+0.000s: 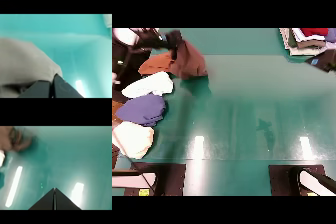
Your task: Fold the shirts.
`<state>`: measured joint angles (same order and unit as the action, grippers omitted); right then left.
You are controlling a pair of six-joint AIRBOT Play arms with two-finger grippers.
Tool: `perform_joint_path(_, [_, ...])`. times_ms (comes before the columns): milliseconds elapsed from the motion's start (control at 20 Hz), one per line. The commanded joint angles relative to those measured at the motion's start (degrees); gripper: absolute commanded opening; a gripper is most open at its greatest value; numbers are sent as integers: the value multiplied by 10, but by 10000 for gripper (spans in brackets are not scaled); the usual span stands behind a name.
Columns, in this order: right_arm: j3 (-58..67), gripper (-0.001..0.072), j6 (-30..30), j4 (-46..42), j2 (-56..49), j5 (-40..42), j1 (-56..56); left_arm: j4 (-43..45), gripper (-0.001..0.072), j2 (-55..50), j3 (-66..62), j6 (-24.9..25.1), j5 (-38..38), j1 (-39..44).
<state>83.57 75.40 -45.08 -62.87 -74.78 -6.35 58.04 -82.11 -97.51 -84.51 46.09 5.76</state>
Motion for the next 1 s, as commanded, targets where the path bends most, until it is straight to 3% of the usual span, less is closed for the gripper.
perform_joint_path(0, [92,14,0,-2,4,-2,0,2,19,123,-22,38,46,47])
perform_joint_path(250, [172,14,1,-31,4,-24,0,46,19,170,-7,27,145,184])
perform_joint_path(550, [180,14,1,-31,4,-79,0,49,23,125,174,20,110,308])
perform_joint_path(600, [179,14,1,-31,4,-82,0,48,153,108,195,20,101,313])
perform_joint_path(650, [179,14,1,-31,4,-84,0,45,536,92,206,18,96,313])
perform_joint_path(700, [179,15,1,-31,4,-87,0,48,709,78,207,13,99,313])
perform_joint_path(750, [179,15,1,-31,4,-92,0,55,621,73,207,15,99,310])
perform_joint_path(950, [179,15,1,-35,4,-106,0,65,608,106,182,24,177,203])
